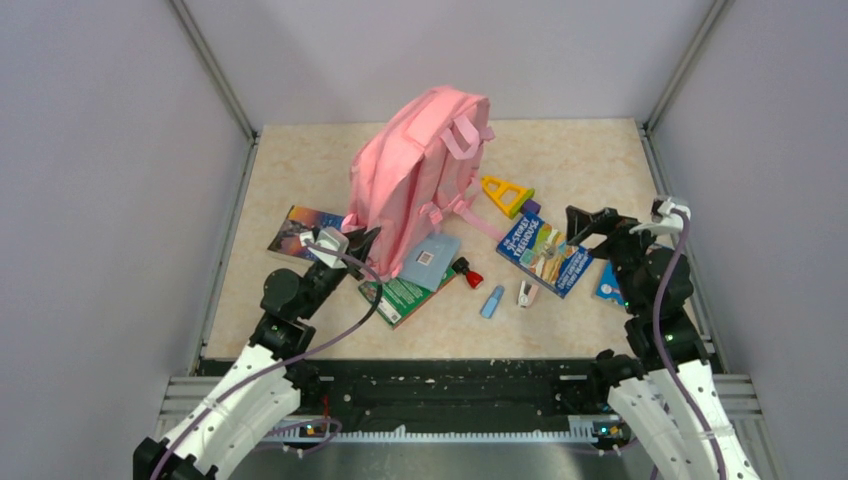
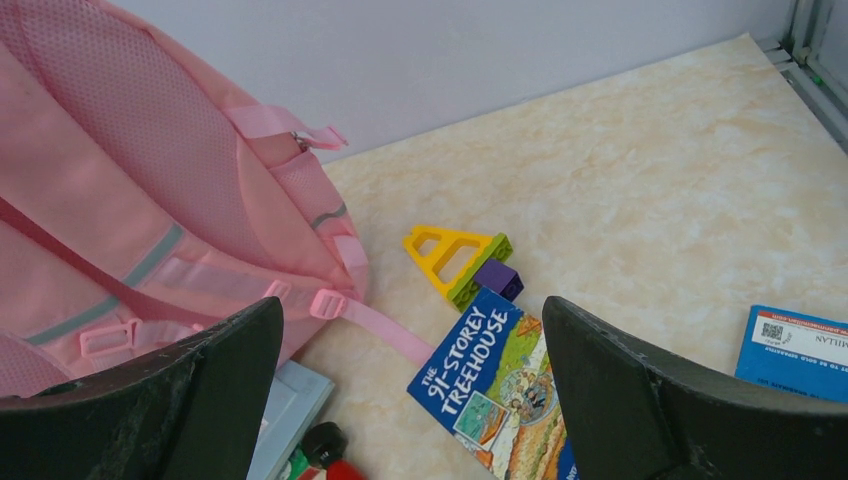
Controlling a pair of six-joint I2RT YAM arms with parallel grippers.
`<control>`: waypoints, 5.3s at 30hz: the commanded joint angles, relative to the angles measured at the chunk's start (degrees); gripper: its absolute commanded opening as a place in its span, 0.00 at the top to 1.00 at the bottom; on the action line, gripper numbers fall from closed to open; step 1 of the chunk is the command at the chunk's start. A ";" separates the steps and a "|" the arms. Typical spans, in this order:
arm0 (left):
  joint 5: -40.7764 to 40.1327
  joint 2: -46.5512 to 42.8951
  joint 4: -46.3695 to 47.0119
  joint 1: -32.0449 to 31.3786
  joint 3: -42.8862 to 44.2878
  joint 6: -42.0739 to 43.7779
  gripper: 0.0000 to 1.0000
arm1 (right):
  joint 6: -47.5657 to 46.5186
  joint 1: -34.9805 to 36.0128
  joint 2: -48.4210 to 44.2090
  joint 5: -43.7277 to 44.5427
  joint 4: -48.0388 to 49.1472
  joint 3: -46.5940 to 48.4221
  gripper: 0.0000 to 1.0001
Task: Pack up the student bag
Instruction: Move the book to the center of the board, then adjust the student bag at the center of the board, then unzip the student bag at the center of the board.
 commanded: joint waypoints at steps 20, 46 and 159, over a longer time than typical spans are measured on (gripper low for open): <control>-5.69 1.16 -4.13 -5.57 -11.55 -29.57 0.38 | 11.45 -0.41 -0.65 -12.09 7.52 -12.96 0.04; -21.58 -9.69 -15.47 -5.50 -13.35 -66.28 0.28 | -3.62 -0.44 16.62 -20.27 6.80 -5.04 0.01; -45.75 55.01 -27.71 -33.87 37.52 0.47 0.31 | -6.87 3.46 28.04 -19.36 8.84 -3.18 0.11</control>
